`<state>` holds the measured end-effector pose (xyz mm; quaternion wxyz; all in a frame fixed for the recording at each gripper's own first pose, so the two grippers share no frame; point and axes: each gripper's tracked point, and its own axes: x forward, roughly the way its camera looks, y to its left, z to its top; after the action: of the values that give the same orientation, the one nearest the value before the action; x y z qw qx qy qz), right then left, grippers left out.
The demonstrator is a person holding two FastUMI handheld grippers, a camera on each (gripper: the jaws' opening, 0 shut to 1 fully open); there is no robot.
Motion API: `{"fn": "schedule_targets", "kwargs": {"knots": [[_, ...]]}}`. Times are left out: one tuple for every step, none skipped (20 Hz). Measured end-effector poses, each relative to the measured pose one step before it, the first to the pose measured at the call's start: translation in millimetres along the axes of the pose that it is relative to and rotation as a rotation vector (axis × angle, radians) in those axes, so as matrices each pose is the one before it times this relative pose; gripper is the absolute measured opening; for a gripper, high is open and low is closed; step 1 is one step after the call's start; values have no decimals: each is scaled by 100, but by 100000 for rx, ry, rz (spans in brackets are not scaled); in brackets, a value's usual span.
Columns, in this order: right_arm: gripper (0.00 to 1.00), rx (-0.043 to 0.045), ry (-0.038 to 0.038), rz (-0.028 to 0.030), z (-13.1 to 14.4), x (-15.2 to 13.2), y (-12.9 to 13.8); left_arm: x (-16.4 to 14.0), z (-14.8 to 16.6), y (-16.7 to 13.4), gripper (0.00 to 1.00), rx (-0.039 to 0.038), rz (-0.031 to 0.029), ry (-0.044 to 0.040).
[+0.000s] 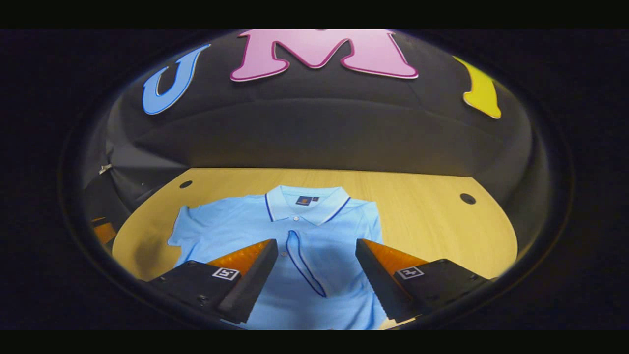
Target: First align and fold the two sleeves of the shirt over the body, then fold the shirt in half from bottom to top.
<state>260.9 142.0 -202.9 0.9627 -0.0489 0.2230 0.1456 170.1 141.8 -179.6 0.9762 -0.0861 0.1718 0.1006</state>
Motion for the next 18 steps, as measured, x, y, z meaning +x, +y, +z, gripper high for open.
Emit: {"fn": "schedule_targets", "kwargs": {"knots": [[99,-242,-516,-832,58,-825,-715,1922,15,68,96,1459,-416,256],[99,-137,-1001,-605,-39,-600,-591,1898,239,51,96,1155,-531,-132],[99,66,-724,-1057,99,-495,-753,1647,184,125,96,1059,184,175],[99,352,-919,-831,-90,-606,-747,1773,50,131,96,735,-216,19],[99,675,-529,-783,-140,-368,-624,1809,-159,-88,96,-9,-468,1019],[99,1050,-410,-526,-300,-498,-557,1685,-23,-74,96,-1029,-764,1013],[99,926,-293,-236,-339,-467,-373,1482,-100,53,96,-2094,-292,1024],[99,605,324,-432,-655,-362,-392,1477,-139,63,96,-3065,-168,1722],[99,524,364,-530,-550,-518,-603,1363,-265,82,96,-2355,-386,1789],[99,821,212,-258,-489,-307,-359,1268,-247,333,96,-585,651,1109],[99,999,-22,-245,-349,-440,-392,1289,-36,369,96,823,1396,523],[99,451,68,-29,-363,-229,-304,1121,49,155,96,1117,738,668],[99,-104,-188,-261,-163,-205,-468,883,-297,187,97,1368,777,1504],[99,-754,-167,-404,-176,-108,-544,823,-215,379,98,1328,1471,1824],[99,-1209,-580,-691,-40,-44,-516,824,-311,103,98,1050,1022,1682],[99,-1187,-328,-811,-71,77,-561,326,30,195,98,756,1191,1036],[99,-290,97,-368,-73,126,-389,438,89,-170,98,1200,-211,-974],[99,899,45,117,-89,60,-222,89,39,-348,99,474,-1109,1187]]}}
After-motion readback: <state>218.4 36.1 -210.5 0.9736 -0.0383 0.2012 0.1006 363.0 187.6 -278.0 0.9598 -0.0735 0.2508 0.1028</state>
